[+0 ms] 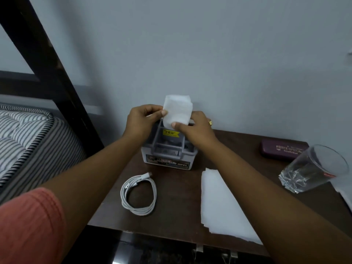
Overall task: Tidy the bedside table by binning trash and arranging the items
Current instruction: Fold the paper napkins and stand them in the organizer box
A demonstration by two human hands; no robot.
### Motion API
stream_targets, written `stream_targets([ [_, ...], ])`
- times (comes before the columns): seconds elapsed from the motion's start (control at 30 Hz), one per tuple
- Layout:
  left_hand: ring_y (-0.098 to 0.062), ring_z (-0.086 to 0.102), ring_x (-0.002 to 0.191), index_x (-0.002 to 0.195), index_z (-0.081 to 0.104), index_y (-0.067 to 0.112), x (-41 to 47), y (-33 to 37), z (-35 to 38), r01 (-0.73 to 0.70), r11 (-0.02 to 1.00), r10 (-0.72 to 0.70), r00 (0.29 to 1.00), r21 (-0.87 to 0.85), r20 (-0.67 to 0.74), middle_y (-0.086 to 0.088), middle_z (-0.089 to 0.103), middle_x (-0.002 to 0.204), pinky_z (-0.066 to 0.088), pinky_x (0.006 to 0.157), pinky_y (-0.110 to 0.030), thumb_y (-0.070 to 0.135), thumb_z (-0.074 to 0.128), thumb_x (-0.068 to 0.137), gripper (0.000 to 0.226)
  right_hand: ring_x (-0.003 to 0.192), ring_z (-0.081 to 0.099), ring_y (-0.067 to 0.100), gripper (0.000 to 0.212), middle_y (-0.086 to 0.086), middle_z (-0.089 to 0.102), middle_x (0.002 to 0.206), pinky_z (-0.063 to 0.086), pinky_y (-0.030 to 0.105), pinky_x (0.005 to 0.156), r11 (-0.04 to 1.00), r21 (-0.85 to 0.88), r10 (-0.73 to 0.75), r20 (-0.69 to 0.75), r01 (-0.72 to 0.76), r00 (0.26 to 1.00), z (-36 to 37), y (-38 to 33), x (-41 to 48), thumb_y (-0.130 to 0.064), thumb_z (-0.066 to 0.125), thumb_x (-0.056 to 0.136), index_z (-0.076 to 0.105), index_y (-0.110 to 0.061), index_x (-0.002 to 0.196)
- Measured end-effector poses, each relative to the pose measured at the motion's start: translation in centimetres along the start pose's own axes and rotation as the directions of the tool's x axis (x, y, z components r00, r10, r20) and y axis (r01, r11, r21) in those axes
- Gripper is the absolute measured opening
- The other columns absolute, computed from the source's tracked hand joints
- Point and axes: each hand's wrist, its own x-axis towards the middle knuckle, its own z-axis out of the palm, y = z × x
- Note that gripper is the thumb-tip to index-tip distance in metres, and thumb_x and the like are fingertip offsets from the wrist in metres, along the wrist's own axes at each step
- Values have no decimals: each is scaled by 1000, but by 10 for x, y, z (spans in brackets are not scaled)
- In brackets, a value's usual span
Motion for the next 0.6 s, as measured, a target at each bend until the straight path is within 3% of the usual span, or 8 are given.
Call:
stream_targets([
  [0.1,-21,69,85,78,72,25,2,-1,-4,10,1000,-10,1000,-2,-29,-3,73,89,54,90,-42,19,71,80,6,118,48,24,31,-3,51,126,42,51,99,991,134,32,-28,-28,999,-5,-1,3,-50,65,74,61,-34,99],
  [0.17,-20,69,82,78,72,24,3,-2,-5,12,1000,-12,999,-1,-40,-4,73,89,54,89,-43,18,71,80,7,115,51,24,23,-4,56,116,41,51,99,996,84,20,-8,-20,1000,-6,2,5,-45,65,79,64,-29,94],
  [0.23,-21,70,83,78,72,24,1,-3,-8,24,1000,-24,999,-5,-46,-5,73,91,54,90,-45,19,70,80,5,100,59,24,32,-4,64,98,44,54,93,1000,-2,-9,61,9,998,-3,2,5,-55,62,73,68,-24,81],
  [0.3,-21,70,87,80,72,22,0,-4,-10,35,999,-36,998,-12,-58,-6,73,93,53,92,-45,20,71,80,3,94,57,22,40,-4,60,95,41,48,93,991,-125,-28,123,43,992,-1,5,5,-62,58,70,64,-22,70],
  [0.37,-21,69,92,82,73,22,1,-2,-12,29,1000,-30,997,-6,-72,-5,73,95,52,94,-45,23,71,79,4,105,44,19,34,-5,48,109,27,39,90,951,-296,-53,138,92,989,-2,11,6,-57,55,81,67,-25,84],
  [0.43,-21,68,95,81,73,24,2,1,-12,16,1000,-16,997,-1,-74,-4,74,95,51,95,-46,26,72,77,4,111,40,20,42,-2,47,120,23,40,88,910,-394,-84,135,132,987,-4,11,5,-57,50,86,67,-22,101],
  [0.6,-20,70,87,71,73,30,0,-1,-7,59,998,-59,998,33,-13,3,74,86,51,93,-48,29,73,75,4,111,40,20,39,0,50,123,22,38,84,942,-325,-88,0,83,996,-6,4,9,-48,56,86,65,-19,109],
])
